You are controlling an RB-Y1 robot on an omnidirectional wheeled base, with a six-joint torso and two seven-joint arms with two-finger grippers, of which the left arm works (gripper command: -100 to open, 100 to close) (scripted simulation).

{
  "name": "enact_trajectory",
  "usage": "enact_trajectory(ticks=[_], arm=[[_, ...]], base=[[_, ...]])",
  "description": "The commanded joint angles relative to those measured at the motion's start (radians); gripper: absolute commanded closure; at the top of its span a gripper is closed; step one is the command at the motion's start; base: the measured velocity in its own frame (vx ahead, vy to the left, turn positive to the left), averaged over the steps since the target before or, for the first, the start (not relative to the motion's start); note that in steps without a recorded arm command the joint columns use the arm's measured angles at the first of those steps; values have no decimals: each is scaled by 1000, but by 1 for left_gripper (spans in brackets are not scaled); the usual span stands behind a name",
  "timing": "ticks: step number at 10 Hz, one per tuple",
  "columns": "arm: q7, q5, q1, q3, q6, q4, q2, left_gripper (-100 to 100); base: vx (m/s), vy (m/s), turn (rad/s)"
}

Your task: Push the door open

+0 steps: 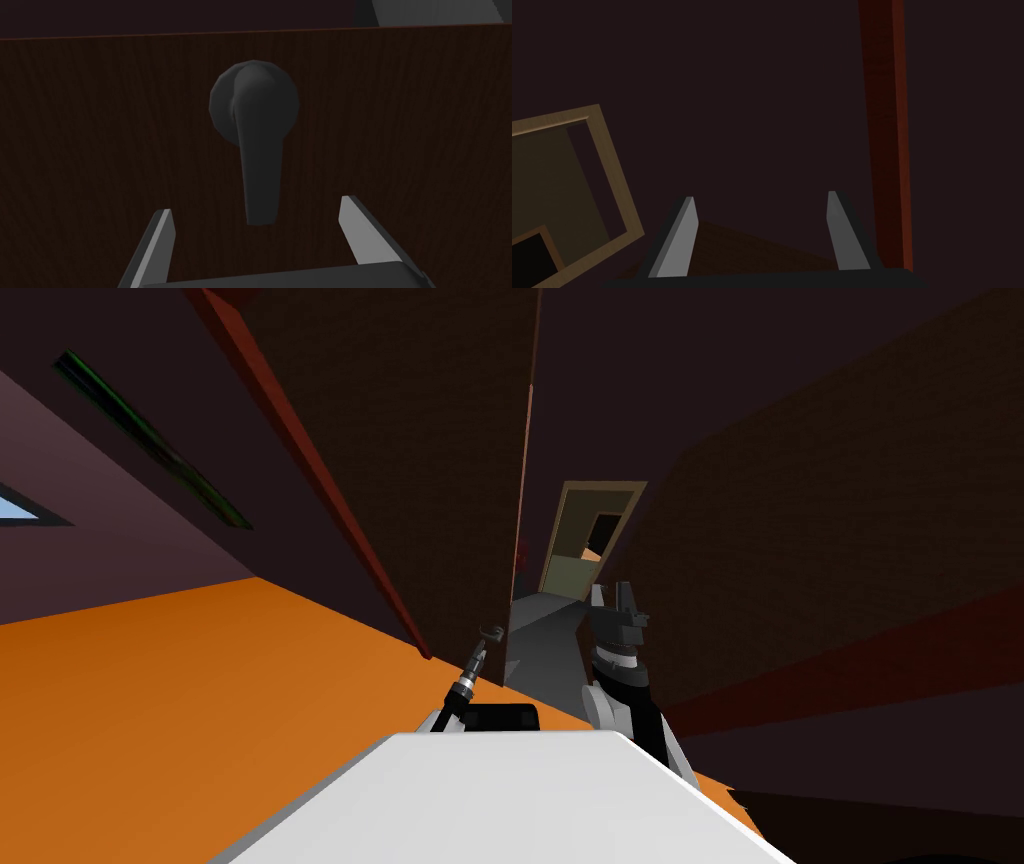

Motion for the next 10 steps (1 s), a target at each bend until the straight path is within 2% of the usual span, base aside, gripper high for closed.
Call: enact_trajectory(ticks=[1,4,5,10], arm=[[-1,2,-6,5,-2,9,-4,-100],[-2,3,-11,9,-4,17,-9,-100],[-2,3,-11,9,-4,17,-9,100],[-2,3,-11,9,-4,17,-9,100]], base=[[173,-72,-29],[145,-48,-14],[-12,1,3],[-8,3,-5]])
